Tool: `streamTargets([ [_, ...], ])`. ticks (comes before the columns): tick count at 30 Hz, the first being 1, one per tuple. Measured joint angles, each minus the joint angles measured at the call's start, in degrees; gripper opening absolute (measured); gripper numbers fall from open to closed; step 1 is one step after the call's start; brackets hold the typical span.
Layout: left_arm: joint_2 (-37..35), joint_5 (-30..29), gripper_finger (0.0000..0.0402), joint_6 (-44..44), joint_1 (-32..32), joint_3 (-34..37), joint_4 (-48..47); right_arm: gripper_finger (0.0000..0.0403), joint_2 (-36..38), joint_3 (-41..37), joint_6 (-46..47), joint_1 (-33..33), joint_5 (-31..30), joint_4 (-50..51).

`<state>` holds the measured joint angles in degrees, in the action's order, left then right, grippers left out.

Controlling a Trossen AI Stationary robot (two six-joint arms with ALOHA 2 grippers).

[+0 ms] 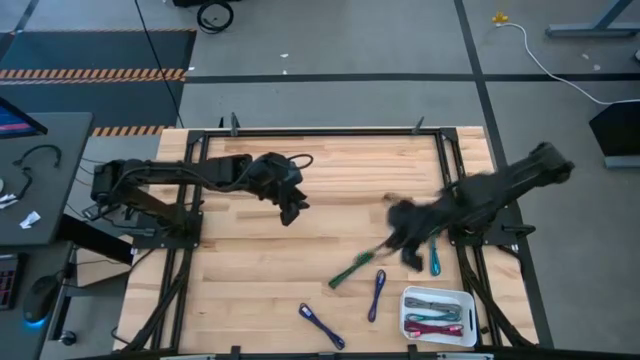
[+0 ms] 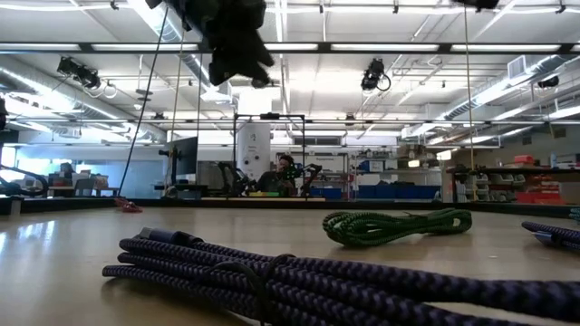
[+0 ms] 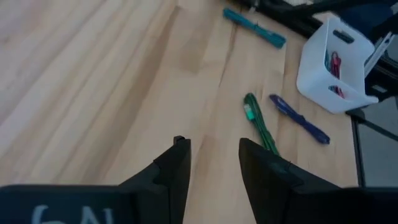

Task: Pick and place USB-C Cables
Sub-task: Put the green USB cable into the white bin

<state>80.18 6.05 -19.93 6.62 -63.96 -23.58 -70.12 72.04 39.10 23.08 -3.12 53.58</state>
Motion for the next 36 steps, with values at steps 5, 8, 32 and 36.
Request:
streamTargets([
  [5,-3.66,3.57,0.0142,-1.96,0.49,0.12,-5.47,0.0034,-12.99,-2.13,-10.86,0.10,0.19,-5.37],
  [8,-6.17,4.14,0.0142,-2.20,-0.55,0.06,-7.52,0.0071,-19.80,-4.37,-17.66,-1.07,1.75,-10.09],
  [32,-12.04,-1.33,0.0142,-2.32,-12.72,0.07,-12.74,0.0030,-38.69,-7.46,-35.22,-5.46,3.89,-22.11],
  [36,-12.00,-2.47,0.0142,-1.43,-12.93,0.07,-12.87,0.0029,-35.61,-5.36,-26.25,-5.25,2.52,-13.67],
])
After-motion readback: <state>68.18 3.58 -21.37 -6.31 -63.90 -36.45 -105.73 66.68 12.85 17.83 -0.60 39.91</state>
